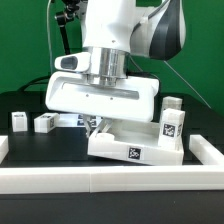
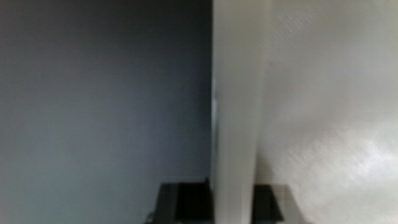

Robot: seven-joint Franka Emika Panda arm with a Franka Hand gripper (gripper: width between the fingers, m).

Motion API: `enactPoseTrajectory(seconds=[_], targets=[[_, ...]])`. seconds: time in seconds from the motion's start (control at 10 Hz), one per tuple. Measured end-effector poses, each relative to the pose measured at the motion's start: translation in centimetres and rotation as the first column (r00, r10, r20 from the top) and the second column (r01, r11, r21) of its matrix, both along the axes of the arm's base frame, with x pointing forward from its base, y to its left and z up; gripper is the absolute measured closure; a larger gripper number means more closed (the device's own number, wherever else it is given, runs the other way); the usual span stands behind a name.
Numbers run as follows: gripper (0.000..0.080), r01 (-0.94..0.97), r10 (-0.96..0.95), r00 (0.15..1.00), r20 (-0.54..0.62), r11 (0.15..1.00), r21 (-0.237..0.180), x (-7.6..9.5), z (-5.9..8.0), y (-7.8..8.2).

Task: Assemble square table

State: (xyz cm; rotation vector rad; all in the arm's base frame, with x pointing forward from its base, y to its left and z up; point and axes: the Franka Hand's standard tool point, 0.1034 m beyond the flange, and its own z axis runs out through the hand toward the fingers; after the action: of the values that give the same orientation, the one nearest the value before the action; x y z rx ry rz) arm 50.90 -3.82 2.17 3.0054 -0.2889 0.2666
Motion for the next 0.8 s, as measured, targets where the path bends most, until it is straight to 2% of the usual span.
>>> enactPoseTrajectory(seconds=[0.2, 0.3, 0.5, 0.6, 0.8], targets=[[0.0741, -0.112, 0.111, 0.994, -0.007, 0.993, -0.023, 0.3, 0.2, 0.0], [0.074, -0.152, 0.152, 0.988, -0.007, 0.988, -0.03, 1.0, 0.3, 0.5], [0.0739, -0.352, 0.35, 0.936, -0.033, 0.933, -0.072, 2.3, 0.6, 0.7], [0.0735, -0.467, 0.464, 0.884, -0.054, 0.879, -0.096, 3.0, 0.7, 0.7], [0.0734, -0.523, 0.519, 0.852, -0.062, 0.845, -0.11, 3.1, 1.0, 0.5]])
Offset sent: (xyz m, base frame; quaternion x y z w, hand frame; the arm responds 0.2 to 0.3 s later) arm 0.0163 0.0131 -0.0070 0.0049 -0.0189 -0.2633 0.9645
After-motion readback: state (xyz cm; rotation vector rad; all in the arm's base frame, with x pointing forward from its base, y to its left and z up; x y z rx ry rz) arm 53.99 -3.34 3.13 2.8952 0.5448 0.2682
